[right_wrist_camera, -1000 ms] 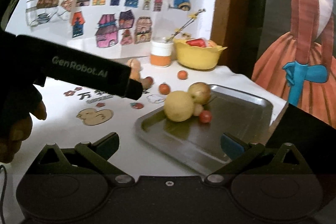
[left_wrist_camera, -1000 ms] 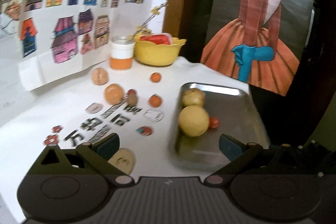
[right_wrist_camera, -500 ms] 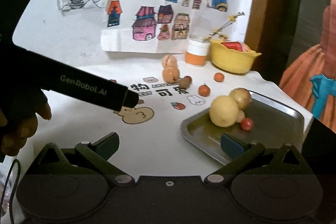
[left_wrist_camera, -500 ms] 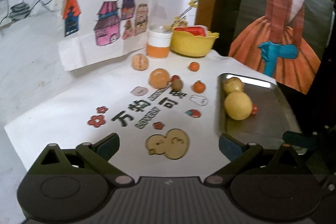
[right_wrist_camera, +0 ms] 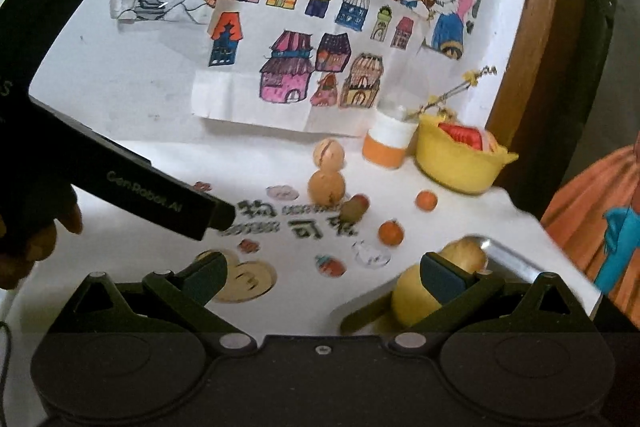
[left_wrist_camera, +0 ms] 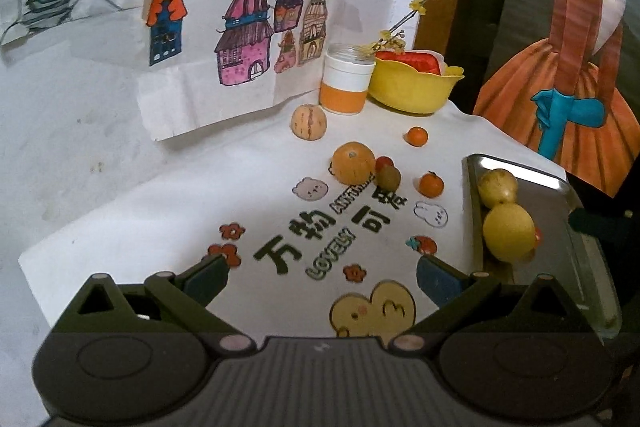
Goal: Organize fruits
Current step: 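Withdraw both open tools from the tray, then move both open tools toward the remaining small fruits on the paper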
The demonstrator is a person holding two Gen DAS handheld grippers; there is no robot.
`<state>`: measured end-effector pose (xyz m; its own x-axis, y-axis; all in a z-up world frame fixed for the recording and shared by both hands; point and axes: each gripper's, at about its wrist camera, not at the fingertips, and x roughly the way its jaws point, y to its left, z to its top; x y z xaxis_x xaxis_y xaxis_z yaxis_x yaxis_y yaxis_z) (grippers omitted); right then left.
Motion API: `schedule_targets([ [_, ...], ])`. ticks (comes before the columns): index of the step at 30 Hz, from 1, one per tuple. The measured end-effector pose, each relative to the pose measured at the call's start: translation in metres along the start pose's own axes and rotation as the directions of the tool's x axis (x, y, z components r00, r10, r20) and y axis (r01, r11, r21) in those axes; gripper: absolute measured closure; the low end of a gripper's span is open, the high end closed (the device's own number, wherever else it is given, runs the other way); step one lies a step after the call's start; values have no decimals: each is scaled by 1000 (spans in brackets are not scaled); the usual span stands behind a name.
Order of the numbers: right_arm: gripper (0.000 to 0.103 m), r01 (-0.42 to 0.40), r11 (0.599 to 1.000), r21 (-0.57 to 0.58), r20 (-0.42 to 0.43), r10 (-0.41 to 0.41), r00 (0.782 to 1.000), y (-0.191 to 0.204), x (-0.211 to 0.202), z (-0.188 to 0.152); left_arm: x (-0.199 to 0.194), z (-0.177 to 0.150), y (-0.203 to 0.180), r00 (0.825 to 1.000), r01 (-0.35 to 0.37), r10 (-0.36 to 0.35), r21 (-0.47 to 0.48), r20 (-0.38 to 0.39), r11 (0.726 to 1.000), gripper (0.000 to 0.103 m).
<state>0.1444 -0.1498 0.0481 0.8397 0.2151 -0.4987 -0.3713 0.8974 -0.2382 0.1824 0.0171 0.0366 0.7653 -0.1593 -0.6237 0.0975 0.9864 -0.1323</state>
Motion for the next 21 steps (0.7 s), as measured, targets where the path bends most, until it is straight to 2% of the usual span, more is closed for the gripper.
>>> schedule_targets([
  [16, 1, -28, 1000, 14, -89, 29, 996, -65, 81, 37, 67, 74, -10, 999, -23, 26, 53, -46, 998, 1],
  [21, 1, -57, 998, 17, -166, 59, 984, -82, 115, 44, 93, 88, -9, 998, -26, 29, 55, -60, 998, 1],
])
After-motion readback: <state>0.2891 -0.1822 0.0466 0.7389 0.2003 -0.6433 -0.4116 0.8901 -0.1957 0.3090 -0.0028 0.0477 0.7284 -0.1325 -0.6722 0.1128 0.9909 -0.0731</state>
